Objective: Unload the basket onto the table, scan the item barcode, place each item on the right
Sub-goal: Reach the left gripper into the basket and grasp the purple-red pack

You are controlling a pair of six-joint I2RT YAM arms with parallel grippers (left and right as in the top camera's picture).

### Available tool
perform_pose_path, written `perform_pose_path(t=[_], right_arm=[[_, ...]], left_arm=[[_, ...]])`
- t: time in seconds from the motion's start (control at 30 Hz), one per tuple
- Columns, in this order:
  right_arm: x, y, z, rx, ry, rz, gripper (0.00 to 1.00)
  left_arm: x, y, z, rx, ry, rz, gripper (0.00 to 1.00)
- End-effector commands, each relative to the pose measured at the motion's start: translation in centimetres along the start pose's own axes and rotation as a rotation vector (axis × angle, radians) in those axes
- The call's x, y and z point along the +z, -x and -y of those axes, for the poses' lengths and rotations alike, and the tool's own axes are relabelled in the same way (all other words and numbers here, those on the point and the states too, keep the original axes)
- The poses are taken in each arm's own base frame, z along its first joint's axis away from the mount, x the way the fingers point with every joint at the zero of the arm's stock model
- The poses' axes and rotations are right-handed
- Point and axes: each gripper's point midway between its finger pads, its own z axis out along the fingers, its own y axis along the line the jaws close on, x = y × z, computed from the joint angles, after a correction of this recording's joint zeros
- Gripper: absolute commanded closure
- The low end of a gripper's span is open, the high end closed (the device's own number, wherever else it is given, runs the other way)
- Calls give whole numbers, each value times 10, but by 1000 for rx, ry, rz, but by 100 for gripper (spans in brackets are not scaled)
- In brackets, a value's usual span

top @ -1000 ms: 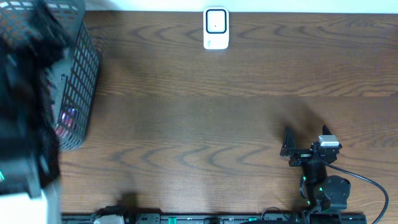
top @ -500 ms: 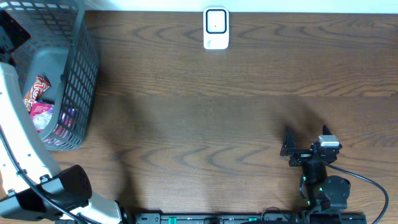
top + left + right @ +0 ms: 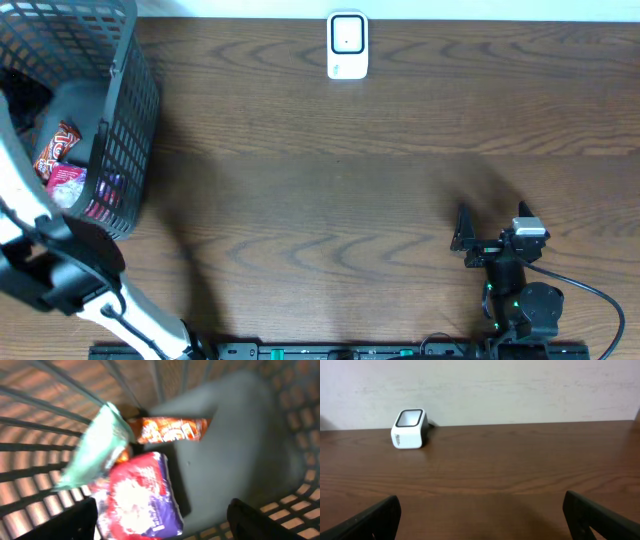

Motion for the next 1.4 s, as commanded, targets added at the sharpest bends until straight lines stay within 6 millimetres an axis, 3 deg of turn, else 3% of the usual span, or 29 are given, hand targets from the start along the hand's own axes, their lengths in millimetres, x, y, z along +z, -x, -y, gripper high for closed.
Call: perform_pose_path(t=[0.0, 0.07, 0.27, 0.43, 0.77, 1.13, 1.37], right_arm=[[0, 0, -2, -12, 9, 1, 1], [0, 0, -2, -12, 9, 1, 1], [0, 0, -2, -12, 8, 1, 1], [0, 0, -2, -12, 9, 1, 1], [0, 0, -2, -12, 9, 0, 1], [0, -1, -2, -12, 9, 0, 1], [0, -1, -2, -12, 8, 0, 1]], left_arm=[[12, -10, 15, -3, -32, -54, 18], [23, -14, 18, -3, -4, -69, 17], [46, -23, -1, -89, 235, -46, 16], [71, -39, 6, -32, 294, -98, 12], [118, -67, -6, -24, 430, -208, 10], [146, -93, -13, 20, 495, -293, 9], [146, -112, -26, 52, 547, -360, 31]])
